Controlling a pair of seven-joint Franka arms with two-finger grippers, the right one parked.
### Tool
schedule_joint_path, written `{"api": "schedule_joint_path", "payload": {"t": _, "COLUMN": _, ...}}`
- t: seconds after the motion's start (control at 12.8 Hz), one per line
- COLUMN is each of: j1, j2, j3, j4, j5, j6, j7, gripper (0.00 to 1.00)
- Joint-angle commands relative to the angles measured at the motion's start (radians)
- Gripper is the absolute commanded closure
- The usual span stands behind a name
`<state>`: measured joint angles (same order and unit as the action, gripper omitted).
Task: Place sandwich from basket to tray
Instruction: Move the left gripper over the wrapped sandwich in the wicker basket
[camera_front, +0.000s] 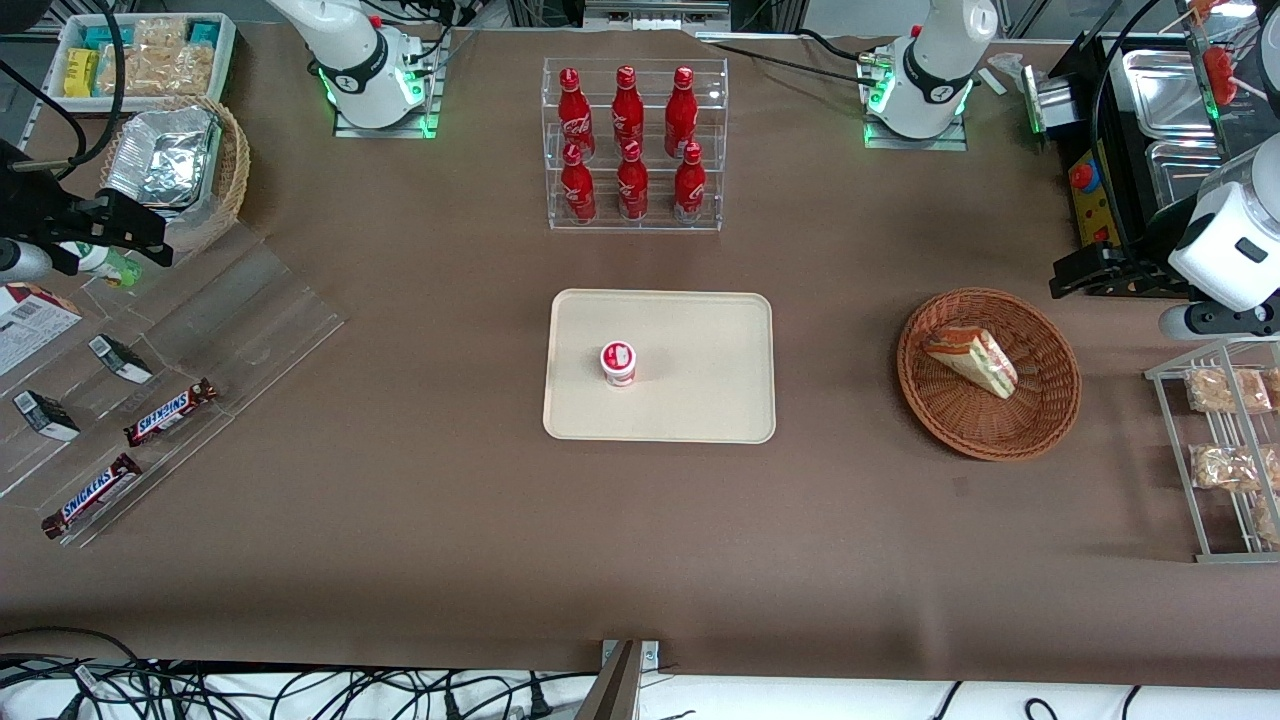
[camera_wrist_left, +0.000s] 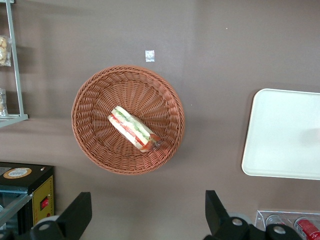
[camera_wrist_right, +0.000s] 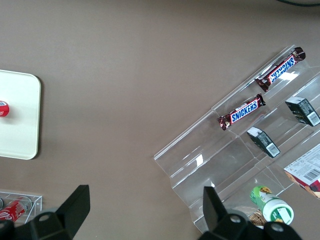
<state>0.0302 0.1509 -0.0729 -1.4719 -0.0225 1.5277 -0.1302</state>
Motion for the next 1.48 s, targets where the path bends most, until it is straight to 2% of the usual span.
{"api": "schedule_joint_path", "payload": {"t": 0.0, "j1": -0.010, "j2": 0.001, "j3": 0.015, "j4": 0.010, "j5": -0.004, "j6": 0.012, "j7": 0.039, "gripper": 0.00}}
{"api": "schedule_joint_path", "payload": {"t": 0.31, "j1": 0.008, "j2": 0.009, "j3": 0.024, "j4": -0.013, "j5": 0.024, "j6": 0.051, "j7": 0.084, "gripper": 0.00}}
{"api": "schedule_joint_path", "payload": {"t": 0.62, "j1": 0.030, "j2": -0.002, "j3": 0.025, "j4": -0.197, "j5": 0.073, "j6": 0.193, "j7": 0.040, "gripper": 0.00}}
{"api": "schedule_joint_path", "payload": {"t": 0.86, "j1": 0.046, "j2": -0.025, "j3": 0.025, "j4": -0.364, "j5": 0.073, "j6": 0.360, "j7": -0.089, "gripper": 0.00}}
{"api": "schedule_joint_path", "payload": {"t": 1.4, "j1": 0.045, "j2": -0.047, "j3": 0.012, "j4": -0.691, "j5": 0.118, "j6": 0.710, "j7": -0.533, "gripper": 0.00}}
